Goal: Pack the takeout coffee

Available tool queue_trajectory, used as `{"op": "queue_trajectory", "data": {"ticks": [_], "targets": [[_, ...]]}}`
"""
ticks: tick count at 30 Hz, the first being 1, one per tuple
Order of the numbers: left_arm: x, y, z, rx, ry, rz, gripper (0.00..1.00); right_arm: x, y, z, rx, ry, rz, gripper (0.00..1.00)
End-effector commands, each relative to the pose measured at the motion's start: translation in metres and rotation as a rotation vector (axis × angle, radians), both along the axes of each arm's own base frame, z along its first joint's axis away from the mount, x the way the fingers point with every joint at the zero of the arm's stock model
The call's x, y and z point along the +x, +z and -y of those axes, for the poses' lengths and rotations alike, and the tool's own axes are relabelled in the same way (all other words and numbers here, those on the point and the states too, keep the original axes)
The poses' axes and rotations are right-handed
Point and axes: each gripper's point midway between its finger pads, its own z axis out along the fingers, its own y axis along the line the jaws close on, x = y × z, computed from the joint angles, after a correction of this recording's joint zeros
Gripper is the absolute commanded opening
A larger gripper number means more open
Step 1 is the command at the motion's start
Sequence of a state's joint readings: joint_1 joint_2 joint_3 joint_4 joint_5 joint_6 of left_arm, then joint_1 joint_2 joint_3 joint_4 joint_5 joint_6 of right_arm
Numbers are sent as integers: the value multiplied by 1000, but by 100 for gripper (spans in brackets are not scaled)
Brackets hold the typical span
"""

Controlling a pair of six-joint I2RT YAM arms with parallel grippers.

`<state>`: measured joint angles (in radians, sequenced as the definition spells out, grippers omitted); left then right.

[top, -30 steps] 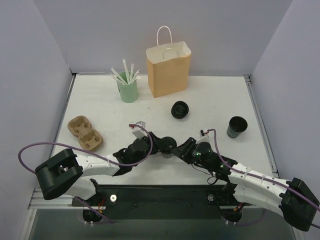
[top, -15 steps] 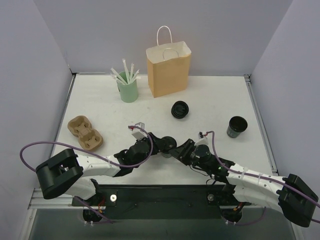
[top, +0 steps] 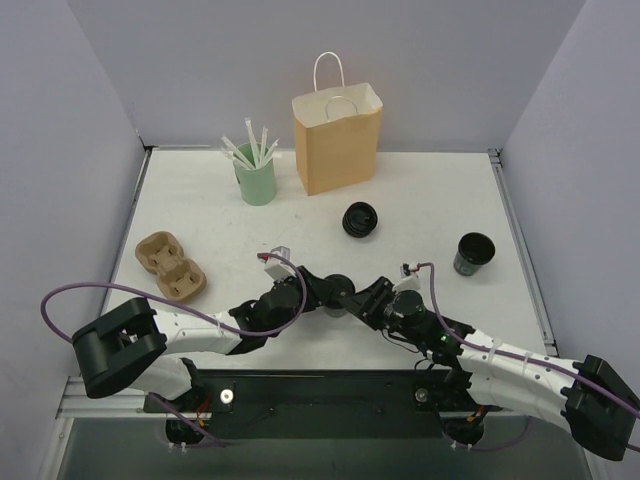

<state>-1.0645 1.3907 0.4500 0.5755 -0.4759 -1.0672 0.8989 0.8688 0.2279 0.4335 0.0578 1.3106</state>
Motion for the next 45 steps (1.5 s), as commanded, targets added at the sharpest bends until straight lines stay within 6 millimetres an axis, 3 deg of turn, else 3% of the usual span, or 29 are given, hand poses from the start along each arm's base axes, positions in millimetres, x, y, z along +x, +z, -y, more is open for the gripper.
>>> {"op": "queue_trajectory", "data": {"ticks": [1, 11, 16, 41, 45], "targets": [[-31, -69, -26, 249, -64, -146, 50, 8, -3, 4, -18, -44, 22, 38], [-37, -76, -29, 259, -53, -172, 49, 8, -32, 12, -43, -92, -23, 33], [-37, -80, -30, 269, -46, -184, 49, 7, -51, 27, -96, -139, -52, 31], [-44, -99, -34, 295, -25, -241, 48, 4, -97, 55, -268, -179, -100, 24], [-45, -103, -34, 300, -24, -247, 46, 7, -85, 44, -238, -140, -63, 25]]}}
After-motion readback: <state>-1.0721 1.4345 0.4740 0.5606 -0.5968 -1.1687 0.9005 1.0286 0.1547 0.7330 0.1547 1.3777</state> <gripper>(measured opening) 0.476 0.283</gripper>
